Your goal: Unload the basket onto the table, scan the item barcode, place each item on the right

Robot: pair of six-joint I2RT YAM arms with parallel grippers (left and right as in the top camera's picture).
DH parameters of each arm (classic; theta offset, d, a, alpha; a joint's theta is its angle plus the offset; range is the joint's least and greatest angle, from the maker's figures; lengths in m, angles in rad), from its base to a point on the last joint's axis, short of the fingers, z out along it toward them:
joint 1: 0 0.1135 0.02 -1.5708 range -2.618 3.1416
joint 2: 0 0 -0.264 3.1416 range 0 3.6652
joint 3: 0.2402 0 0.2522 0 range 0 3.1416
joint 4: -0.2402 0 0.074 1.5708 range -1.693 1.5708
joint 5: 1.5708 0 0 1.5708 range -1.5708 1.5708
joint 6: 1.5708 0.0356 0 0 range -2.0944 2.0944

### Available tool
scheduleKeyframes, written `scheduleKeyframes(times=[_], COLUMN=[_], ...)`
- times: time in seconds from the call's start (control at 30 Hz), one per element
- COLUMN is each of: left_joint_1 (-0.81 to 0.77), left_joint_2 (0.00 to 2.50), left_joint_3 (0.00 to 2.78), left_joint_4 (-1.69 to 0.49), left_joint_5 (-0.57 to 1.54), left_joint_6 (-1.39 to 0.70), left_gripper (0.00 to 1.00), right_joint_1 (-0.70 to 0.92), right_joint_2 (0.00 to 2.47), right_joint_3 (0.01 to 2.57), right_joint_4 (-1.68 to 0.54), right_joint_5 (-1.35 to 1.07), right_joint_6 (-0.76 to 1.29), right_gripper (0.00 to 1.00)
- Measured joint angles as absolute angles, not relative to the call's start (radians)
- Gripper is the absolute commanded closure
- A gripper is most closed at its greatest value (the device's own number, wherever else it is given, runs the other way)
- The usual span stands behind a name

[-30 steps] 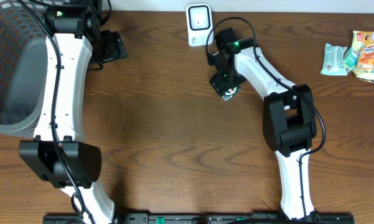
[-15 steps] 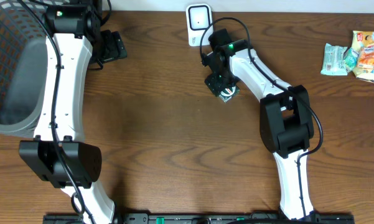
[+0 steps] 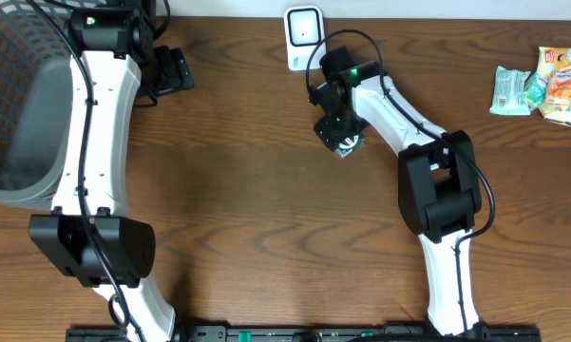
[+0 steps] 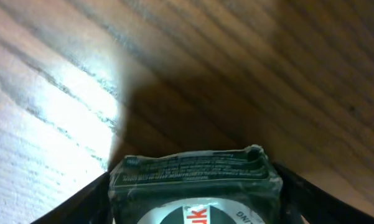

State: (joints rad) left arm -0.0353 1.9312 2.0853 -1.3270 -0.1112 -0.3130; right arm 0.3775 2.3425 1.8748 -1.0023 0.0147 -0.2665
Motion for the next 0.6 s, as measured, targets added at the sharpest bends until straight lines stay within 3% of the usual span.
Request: scheduleKeyframes(times=[0.17,0.37,0.6], left_joint_1=[-0.035,-0.035,-0.035], left_joint_2=[1.931,1.931,1.931], left_joint_3=[2.085,2.085,2.085], left_joint_4=[-1.327,-1.327,-1.327], left_joint_5=[-0.111,-0.111,-0.111], left_joint_6=[-0.313,-0.313,-0.313], left_gripper=[0.02,0.02,0.02], right_joint_1=[0.377,0.377,0.373], right_joint_2=[2.342,2.341,2.337], right_joint_3=[1.874,1.874,1.877], right_joint_4=[-1.004,-1.004,-1.032], right_joint_5=[0.006,0.0,-0.042], right_joint_6=[-0.274,-0.272,-0.224], right_gripper=[0.47,0.56,0.55])
